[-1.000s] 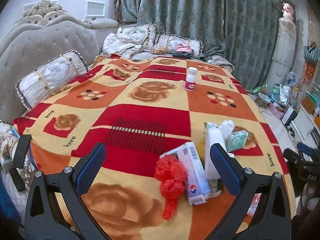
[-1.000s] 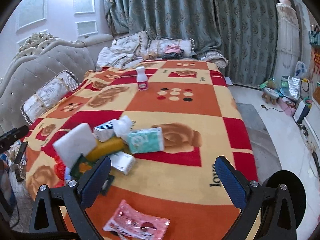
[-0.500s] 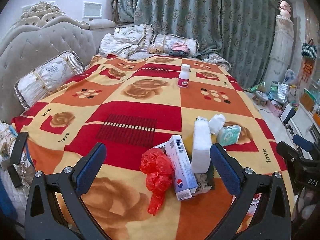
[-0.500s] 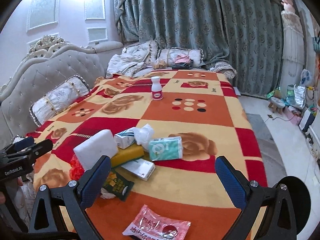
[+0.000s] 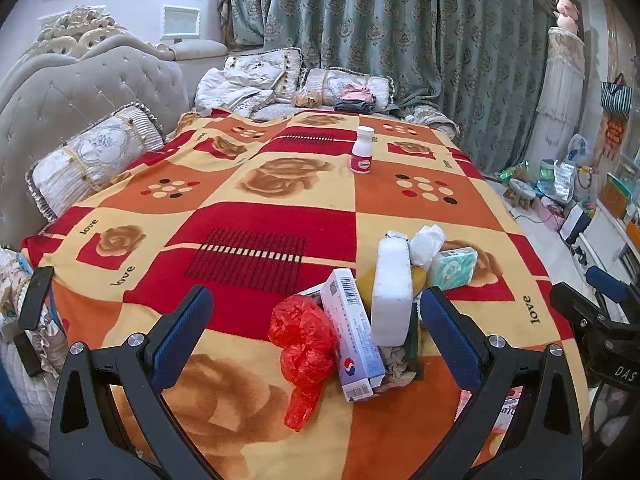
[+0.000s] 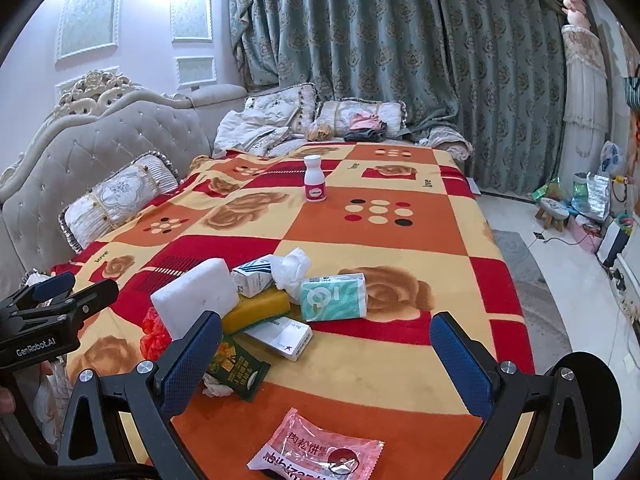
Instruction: Collect trash
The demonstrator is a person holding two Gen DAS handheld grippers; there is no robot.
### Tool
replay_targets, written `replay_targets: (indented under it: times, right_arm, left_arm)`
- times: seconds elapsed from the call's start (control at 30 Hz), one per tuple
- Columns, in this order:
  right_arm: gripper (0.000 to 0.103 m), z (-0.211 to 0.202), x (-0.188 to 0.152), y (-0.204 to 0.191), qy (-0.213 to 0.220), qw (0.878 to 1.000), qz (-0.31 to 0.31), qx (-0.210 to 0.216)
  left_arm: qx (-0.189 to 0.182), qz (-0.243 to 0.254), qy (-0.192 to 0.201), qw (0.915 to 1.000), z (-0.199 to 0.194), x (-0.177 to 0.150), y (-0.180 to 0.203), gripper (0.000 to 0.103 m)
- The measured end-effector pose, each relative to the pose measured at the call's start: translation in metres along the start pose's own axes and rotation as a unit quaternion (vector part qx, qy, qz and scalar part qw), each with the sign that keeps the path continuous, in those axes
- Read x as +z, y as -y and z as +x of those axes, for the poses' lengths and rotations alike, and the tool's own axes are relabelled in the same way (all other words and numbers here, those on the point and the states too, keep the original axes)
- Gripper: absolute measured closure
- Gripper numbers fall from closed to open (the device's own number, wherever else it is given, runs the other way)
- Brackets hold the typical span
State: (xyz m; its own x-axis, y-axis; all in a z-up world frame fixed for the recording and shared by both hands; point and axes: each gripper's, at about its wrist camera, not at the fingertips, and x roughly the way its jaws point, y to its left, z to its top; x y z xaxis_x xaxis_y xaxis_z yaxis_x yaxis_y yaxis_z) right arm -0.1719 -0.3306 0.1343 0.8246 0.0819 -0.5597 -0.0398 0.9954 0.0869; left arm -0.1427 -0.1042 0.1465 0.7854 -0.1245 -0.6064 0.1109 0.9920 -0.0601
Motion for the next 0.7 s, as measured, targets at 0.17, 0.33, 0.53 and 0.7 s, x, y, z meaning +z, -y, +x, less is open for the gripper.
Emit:
replay_targets:
  times: [0.17, 0.33, 0.53, 0.7]
  right_arm:
    - [0.0, 0.0001, -0.0017, -0.0012, 0.004, 1.0, -0.002, -0.006]
    - [0.0, 0.0009, -0.0039, -0.0006, 0.002, 1.0, 0.0, -0.006]
    - [0.0, 0.0019, -0.0049, -0.0006, -0.001, 1.0, -0.004, -0.006]
    - [0.0, 0.0033, -0.0065, -0.0014, -0.006, 1.0, -0.005, -0.004]
  left_arm:
    - [-0.001, 0.003, -0.005, 1.0, 0.0032, -0.0019, 0.0019, 0.0]
    - [-0.001, 0.001, -0.005, 1.0, 0.0034, -0.0019, 0.0027, 0.0]
    - [-0.004, 0.003, -0.005, 1.0, 0.005, -0.004, 0.0037, 0.0]
    - [-0.005, 0.001, -0.005, 1.0, 0.0055, -0.0049, 0.0043, 0.0]
